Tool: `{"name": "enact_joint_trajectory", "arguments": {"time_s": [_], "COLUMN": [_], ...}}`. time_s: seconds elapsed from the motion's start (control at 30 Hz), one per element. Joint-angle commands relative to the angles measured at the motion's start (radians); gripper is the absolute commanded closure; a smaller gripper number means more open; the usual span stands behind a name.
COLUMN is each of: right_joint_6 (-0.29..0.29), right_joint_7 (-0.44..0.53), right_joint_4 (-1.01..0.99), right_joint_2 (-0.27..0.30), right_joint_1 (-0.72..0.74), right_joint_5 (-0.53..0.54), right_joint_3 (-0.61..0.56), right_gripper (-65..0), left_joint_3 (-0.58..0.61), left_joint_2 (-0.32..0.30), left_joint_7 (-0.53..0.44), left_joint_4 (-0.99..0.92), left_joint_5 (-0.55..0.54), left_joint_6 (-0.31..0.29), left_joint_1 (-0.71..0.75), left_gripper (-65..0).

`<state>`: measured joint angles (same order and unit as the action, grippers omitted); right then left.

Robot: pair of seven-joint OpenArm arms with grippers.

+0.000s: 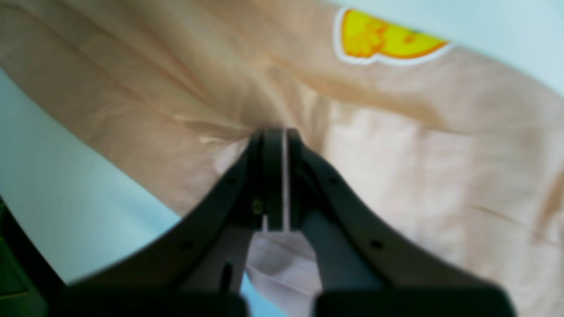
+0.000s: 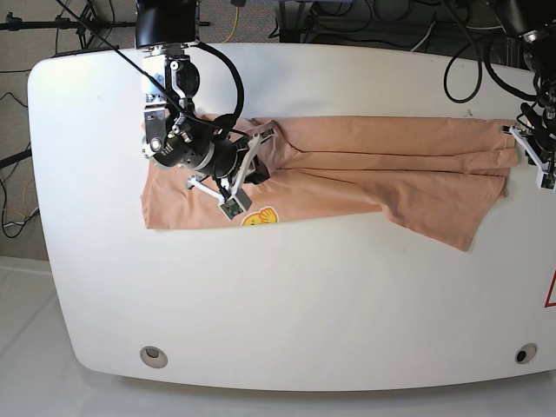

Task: Fold the T-shirt properly
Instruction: 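Open the left gripper and move it along the strip toward the right gripper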

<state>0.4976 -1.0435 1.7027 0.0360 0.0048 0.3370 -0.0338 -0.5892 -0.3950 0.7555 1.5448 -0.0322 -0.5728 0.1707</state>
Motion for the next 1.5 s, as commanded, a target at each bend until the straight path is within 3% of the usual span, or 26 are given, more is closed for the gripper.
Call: {"name": "enact_joint_trajectory", "arguments": {"time_s": [0.0, 0.2, 0.87, 1.17, 1.3, 1.47], "right_joint_6": [0.003, 0.003, 0.005, 0.008, 0.009, 0.011], "right_joint_7": [0.015, 0.016, 0.018, 0.018, 0.018, 0.018], "right_joint_4": [-0.034, -0.088, -0.102, -0.102, -0.102, -0.102], "right_joint_2": [-0.003, -0.003, 0.000, 0.009, 0.014, 0.015], "right_joint_1": [0.030, 0.040, 0.048, 0.047, 0.047, 0.047], "right_joint_5": [0.006, 0.006, 0.006, 0.006, 0.006, 0.006], "right_joint_3": [0.001, -0.001, -0.001, -0.001, -0.001, -0.001], "right_gripper": [0.0, 0.0, 0.0, 0.0, 0.0, 0.0], "left_joint_3": [-0.002, -0.002, 0.151, 0.219, 0.219, 0.220], "left_joint_2": [-0.017, -0.017, -0.017, -0.008, 0.003, 0.005], "left_joint_7": [-0.078, -0.169, -0.170, -0.173, -0.175, -0.212], "left_joint_4": [0.001, 0.001, -0.063, -0.172, -0.224, -0.232], "left_joint_5": [-0.018, -0.018, -0.015, 0.114, 0.119, 0.116], "left_joint_6": [-0.002, -0.002, 0.003, 0.000, -0.002, -0.003], "left_joint_1": [-0.010, -0.004, -0.207, -0.342, -0.382, -0.400], "left_gripper": [0.0, 0.0, 0.0, 0.0, -6.5, -20.5]}}
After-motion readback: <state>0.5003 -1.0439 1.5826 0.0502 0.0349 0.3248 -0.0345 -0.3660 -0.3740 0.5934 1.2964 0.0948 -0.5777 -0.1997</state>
